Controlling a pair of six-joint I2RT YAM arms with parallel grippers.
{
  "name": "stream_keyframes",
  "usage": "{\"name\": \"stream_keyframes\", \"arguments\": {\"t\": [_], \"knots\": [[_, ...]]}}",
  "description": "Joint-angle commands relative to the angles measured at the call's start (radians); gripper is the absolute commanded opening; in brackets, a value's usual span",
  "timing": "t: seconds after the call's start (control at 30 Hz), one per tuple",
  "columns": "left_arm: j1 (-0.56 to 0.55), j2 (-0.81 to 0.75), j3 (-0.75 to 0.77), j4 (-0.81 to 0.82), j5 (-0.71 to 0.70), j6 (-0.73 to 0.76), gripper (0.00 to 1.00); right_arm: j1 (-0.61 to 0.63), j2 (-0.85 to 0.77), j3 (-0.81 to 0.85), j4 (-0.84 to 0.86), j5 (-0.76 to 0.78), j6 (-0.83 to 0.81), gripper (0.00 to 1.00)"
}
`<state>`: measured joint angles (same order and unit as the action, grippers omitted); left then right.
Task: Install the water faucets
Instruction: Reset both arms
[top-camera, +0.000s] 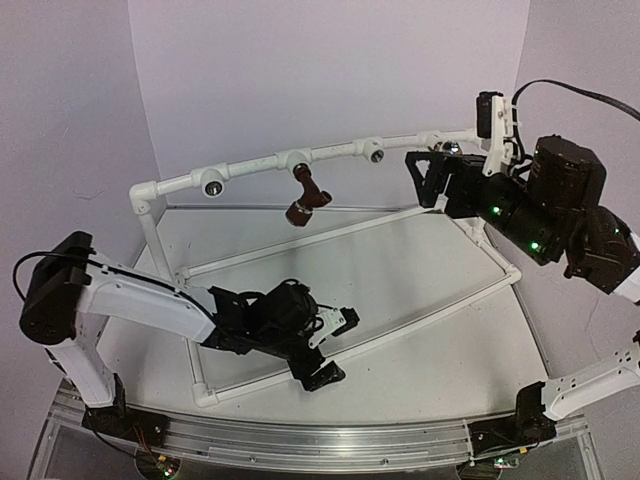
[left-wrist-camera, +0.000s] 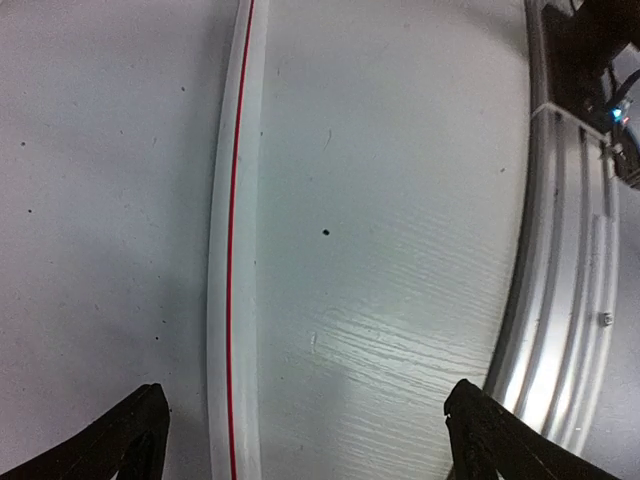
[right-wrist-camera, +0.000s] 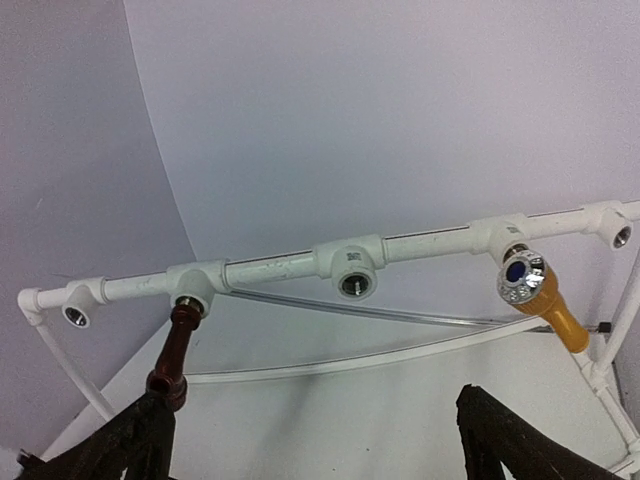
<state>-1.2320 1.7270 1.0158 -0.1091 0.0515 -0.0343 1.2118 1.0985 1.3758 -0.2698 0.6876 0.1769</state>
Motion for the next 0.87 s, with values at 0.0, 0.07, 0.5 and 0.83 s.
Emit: {"name": "stream_keyframes", "arguments": {"t": [0.0, 0.07, 0.5, 0.83], "knots": [[-0.007, -0.265, -0.046, -0.021, 0.121, -0.117, 1.0, 0.0, -0.035, 0.04, -0.146, 0.041, -0.115, 0.98], [-0.007, -0.398, -0.064, -0.037, 0.214, -0.157, 1.0, 0.0, -0.069, 0.048, -0.15, 0.022, -0.157, 0.98], [-0.008, -0.802, 0.266, -0.122, 0.024, -0.156, 1.0, -0.001, -0.164, 0.126, 0.016, -0.079, -0.394, 0.98], [-0.007, -0.788, 0.465, -0.127, -0.174, -0.032, 1.0, -0.001, -0.207, 0.043, 0.185, -0.153, -0.384, 0.98]]}}
